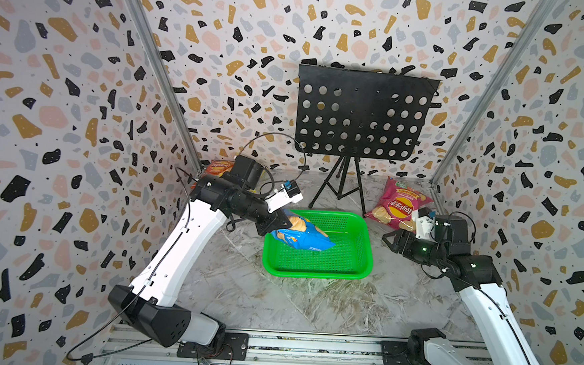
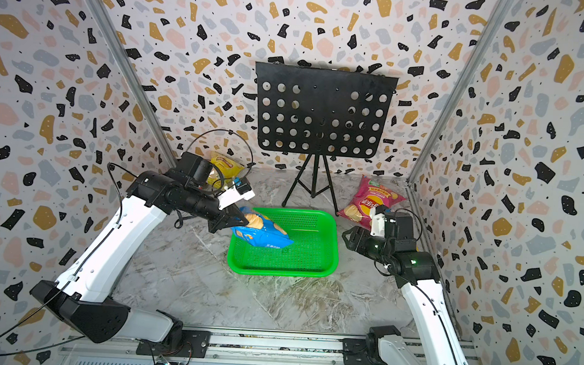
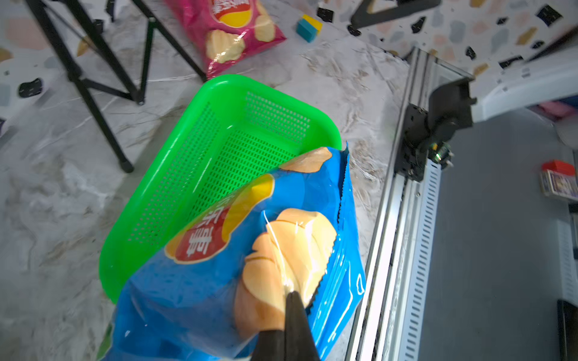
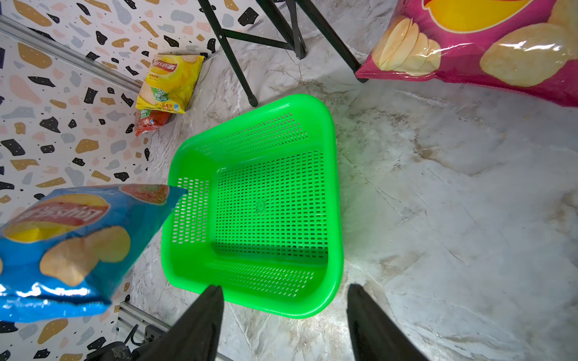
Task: Put the potato chips into the basket
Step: Place the potato chip in the basket.
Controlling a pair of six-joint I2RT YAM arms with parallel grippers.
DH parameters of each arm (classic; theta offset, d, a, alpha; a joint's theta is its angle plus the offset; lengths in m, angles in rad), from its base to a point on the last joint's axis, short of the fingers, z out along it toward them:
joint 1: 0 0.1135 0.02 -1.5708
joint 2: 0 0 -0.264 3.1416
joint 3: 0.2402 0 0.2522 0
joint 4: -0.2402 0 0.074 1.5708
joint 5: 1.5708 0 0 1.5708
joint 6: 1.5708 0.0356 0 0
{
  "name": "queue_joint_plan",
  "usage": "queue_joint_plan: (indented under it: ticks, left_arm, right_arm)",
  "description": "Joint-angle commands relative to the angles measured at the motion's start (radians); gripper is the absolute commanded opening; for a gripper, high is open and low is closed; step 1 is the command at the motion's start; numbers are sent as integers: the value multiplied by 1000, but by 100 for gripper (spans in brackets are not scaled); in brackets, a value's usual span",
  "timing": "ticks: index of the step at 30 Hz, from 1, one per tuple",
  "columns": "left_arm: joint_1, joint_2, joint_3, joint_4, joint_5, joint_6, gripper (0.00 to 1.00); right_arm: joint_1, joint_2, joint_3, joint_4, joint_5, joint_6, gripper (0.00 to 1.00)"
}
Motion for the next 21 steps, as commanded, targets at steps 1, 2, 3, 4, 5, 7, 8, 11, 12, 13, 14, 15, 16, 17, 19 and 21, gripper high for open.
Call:
queue_joint_plan:
  ticks: [1,2,3,4,5,7,8,11,12,13,14,15,16,17,19,21]
  left_arm:
    - [0,10,-29,19,72,147,0]
    - [-1,16,-41,35,77,173,0]
    - [-5,21,-50,43,79,200,0]
    - [-6,29,-58,53,85,226,0]
    - [-6,38,-71,66,93,251,0]
    - [-7,50,-93,88,118,302,0]
    - [-7,57,-111,99,134,340,0]
    - [-9,78,-141,131,164,421,0]
    - [-9,91,-143,133,171,438,0]
    - [-8,105,-139,133,175,455,0]
    - [-8,119,-135,137,175,466,0]
    - [-8,132,-131,138,172,475,0]
    - [-9,147,-128,137,166,487,0]
    - [-8,160,-127,138,155,492,0]
    - [-8,180,-131,141,130,505,0]
    - [-9,187,-154,177,91,499,0]
  right_arm:
    - [2,-18,4,-13,-25,-19,67]
    - [2,-17,1,-13,-30,-19,68]
    - [2,-16,-1,-13,-34,-19,68]
    - [2,-15,-3,-13,-41,-19,68]
    - [1,-14,-4,-12,-43,-21,68]
    - [2,-13,-3,-13,-46,-25,68]
    - [1,-12,-3,-14,-46,-26,68]
    - [2,-4,1,-13,-47,-28,69]
    - [2,-1,2,-11,-48,-27,69]
    - [1,2,3,-8,-48,-26,69]
    - [1,4,2,-5,-50,-23,69]
    - [2,6,2,-2,-52,-22,69]
    - [3,8,1,1,-53,-20,69]
    - [2,8,-2,6,-56,-19,69]
    - [2,8,-6,10,-59,-20,69]
    - [2,11,-12,10,-60,-22,69]
